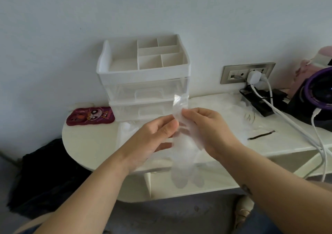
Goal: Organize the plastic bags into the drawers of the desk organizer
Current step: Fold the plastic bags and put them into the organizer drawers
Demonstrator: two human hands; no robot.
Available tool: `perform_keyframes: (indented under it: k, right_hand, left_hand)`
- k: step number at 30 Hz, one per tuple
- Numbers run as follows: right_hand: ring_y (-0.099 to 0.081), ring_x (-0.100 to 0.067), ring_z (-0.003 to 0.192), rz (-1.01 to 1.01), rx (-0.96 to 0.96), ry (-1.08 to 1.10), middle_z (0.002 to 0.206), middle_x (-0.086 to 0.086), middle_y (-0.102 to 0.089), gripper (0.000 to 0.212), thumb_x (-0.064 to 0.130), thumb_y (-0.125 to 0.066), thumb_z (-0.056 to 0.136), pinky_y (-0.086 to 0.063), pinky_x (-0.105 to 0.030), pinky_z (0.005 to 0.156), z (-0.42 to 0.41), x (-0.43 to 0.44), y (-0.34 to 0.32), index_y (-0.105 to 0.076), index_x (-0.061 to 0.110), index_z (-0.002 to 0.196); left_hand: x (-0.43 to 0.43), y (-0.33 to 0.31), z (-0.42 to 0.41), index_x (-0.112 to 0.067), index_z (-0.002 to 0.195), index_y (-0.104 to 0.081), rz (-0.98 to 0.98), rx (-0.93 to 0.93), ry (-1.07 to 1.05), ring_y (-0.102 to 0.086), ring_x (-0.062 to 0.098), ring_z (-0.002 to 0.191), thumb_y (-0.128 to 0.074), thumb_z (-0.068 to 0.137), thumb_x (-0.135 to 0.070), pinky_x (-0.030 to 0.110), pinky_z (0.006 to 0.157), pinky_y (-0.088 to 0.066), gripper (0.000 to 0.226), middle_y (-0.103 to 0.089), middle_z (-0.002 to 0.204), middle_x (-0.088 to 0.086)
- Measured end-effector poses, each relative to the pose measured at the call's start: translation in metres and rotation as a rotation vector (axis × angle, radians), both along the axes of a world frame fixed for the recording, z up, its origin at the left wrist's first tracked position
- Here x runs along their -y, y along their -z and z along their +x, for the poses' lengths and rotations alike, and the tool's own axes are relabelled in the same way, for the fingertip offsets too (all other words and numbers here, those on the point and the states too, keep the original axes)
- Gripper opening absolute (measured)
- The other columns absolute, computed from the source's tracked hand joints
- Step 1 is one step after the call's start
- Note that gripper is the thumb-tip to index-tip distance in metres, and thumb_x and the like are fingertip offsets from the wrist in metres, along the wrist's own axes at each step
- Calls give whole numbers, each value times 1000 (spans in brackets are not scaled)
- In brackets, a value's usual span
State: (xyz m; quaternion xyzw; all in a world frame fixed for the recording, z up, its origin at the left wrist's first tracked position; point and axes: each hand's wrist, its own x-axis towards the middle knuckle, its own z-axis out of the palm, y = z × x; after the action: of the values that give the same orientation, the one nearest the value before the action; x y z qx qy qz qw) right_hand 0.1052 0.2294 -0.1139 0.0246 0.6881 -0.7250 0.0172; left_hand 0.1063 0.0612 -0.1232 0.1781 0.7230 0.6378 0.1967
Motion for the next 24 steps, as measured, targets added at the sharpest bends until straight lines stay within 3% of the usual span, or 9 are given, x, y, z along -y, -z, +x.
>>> perform_keyframes:
  k: [3,7,10,12,16,18,21,22,24]
  right_hand:
    - [-69,-23,92,5,-57,-168,94,-7,-74,38,38,-48,94,-51,-43,89,-4,13,-3,-76,12,91]
    - [-65,-1,94,207,-189,-250,95,12,-73,36,35,-42,96,-44,-25,89,-6,25,-6,-76,24,92]
    - [-64,8,89,316,-228,-312,95,22,-71,26,22,-49,95,-42,-3,77,-9,31,-6,-75,27,93]
    - [-63,9,88,411,-283,-330,96,23,-70,25,16,-53,93,-38,2,75,-11,31,-5,-74,28,96]
    - [-50,6,107,681,-510,-267,104,25,-65,23,14,-63,87,-33,0,87,-16,40,2,-74,31,98]
    - [-45,-5,113,783,-627,-235,107,16,-64,21,17,-67,84,-32,-8,95,-19,45,8,-74,29,100]
    - [-41,-15,121,980,-681,-269,117,9,-62,26,22,-66,86,-31,-28,105,-24,51,19,-70,28,111]
    - [-40,-16,124,1068,-677,-295,122,9,-60,28,22,-63,88,-28,-30,107,-26,52,24,-68,29,115]
    - [-35,-14,127,1227,-657,-349,131,13,-54,31,25,-55,92,-21,-27,106,-28,54,34,-62,32,121]
  left_hand:
    - [11,-4,-3,-29,129,-56,113,92,-36,-57,18,119,-62,72,-67,47,104,-41,69,-61,128,-4]
    - [21,-6,-8,-27,111,-70,184,183,-163,-63,19,108,-53,90,-47,47,98,-45,33,-68,115,-4]
    - [27,-7,-12,-21,110,-69,293,291,-231,-65,23,106,-52,88,-33,38,78,-56,31,-69,113,1]
    - [30,-9,-12,-20,109,-69,377,347,-214,-67,21,101,-53,82,-39,38,77,-53,37,-69,111,0]
    - [39,-10,-16,-19,131,-52,532,447,-107,-61,29,112,-55,70,-71,60,98,-40,80,-63,125,6]
    - [41,-8,-19,-21,132,-50,612,507,-91,-59,32,115,-61,64,-71,62,96,-42,85,-61,127,10]
    - [40,0,-24,-16,105,-70,561,502,-184,-67,23,99,-62,84,-45,49,83,-54,37,-69,106,7]
    - [39,4,-26,-15,99,-71,494,495,-263,-69,21,92,-57,89,-35,45,78,-55,26,-70,98,7]
    - [39,11,-31,-15,105,-65,385,524,-442,-68,23,85,-49,96,-23,38,67,-53,20,-71,95,8]
